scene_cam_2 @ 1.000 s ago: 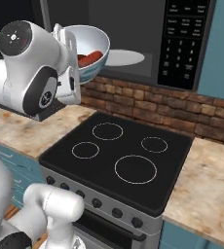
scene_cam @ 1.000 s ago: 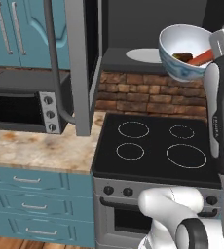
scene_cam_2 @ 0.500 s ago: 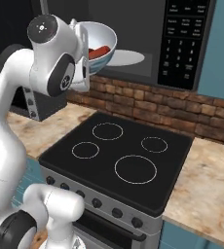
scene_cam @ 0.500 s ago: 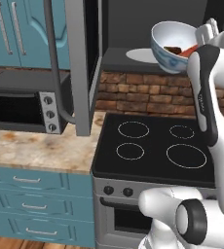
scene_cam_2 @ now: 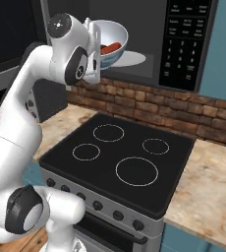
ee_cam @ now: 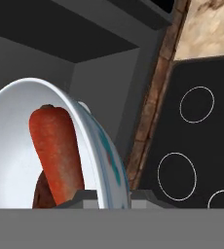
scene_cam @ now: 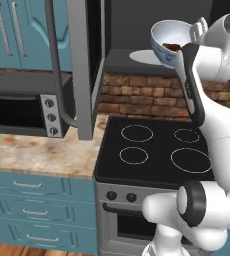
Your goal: Place the bowl containing the carrot and sweet potato in the microwave. Close the microwave door and press the start button to microwave the meal.
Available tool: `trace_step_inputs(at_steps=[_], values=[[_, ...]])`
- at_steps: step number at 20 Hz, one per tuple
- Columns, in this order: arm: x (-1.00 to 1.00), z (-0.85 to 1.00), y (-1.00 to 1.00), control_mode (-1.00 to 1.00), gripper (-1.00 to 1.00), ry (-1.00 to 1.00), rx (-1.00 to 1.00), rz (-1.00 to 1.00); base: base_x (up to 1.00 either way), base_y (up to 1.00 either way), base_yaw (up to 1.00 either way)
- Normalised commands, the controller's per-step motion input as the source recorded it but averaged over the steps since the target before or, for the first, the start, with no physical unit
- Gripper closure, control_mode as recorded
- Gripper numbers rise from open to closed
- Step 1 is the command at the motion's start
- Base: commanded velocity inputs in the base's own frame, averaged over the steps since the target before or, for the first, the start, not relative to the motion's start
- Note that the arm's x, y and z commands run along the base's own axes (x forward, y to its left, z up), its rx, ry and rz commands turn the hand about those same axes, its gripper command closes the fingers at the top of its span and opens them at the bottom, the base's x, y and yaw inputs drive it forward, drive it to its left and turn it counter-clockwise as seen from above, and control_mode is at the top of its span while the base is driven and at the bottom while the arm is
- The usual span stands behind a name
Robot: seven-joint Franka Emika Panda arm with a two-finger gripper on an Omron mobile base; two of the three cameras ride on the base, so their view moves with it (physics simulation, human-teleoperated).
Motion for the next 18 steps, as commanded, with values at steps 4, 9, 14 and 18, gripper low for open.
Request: trace_step_inputs(at_steps=[4,9,14,18], values=[[0.62,0.0,0.0,-1.0,1.0,0.0,0.0,-0.01,0.0,0.0,0.0],[0.54,0.0,-0.06,-1.0,1.0,0.05,0.0,0.0,0.0,0.0,0.0],[0.58,0.0,-0.12,-1.0,1.0,0.03,0.0,0.0,0.0,0.0,0.0],[0.6,-0.01,-0.05,-1.0,1.0,0.0,0.0,0.0,0.0,0.0,0.0]])
